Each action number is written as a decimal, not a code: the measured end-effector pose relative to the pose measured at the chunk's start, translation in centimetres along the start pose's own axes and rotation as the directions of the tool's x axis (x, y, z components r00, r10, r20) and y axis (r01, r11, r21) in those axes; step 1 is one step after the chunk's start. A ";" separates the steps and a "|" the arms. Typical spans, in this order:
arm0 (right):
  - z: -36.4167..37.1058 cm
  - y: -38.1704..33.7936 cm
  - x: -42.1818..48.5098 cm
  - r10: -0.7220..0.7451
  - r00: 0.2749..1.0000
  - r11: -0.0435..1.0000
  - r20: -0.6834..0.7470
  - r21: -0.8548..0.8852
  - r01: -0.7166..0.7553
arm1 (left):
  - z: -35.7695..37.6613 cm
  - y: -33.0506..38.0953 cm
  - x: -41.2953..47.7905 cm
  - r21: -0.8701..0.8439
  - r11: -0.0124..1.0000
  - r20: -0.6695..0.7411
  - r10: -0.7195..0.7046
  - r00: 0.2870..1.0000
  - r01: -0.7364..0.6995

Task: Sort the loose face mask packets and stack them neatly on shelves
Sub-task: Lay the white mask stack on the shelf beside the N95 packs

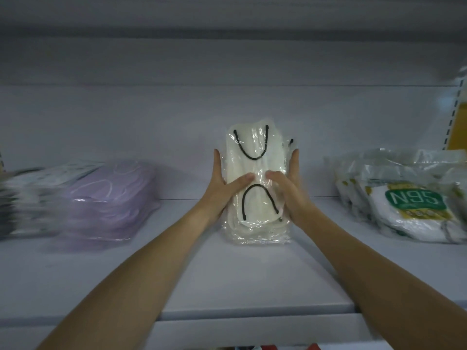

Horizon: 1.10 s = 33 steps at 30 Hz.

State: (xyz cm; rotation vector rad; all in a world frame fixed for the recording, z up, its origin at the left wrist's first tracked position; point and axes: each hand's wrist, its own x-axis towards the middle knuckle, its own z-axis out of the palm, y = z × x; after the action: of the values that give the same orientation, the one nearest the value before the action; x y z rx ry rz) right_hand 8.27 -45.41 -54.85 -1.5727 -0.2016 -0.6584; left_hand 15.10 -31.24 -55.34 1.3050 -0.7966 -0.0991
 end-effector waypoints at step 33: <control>-0.1 -0.1 -0.6 -0.110 0.993 0.990 -0.047 -0.097 0.105 | -0.3 0.2 -1.1 0.222 0.962 0.107 0.138 0.985 -0.159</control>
State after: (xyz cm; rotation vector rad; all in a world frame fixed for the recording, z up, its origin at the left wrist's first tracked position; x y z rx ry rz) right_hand 7.70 -45.29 -55.08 -1.6411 -0.2200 -0.8022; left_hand 14.37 -30.34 -55.67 1.4610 -1.0036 0.0561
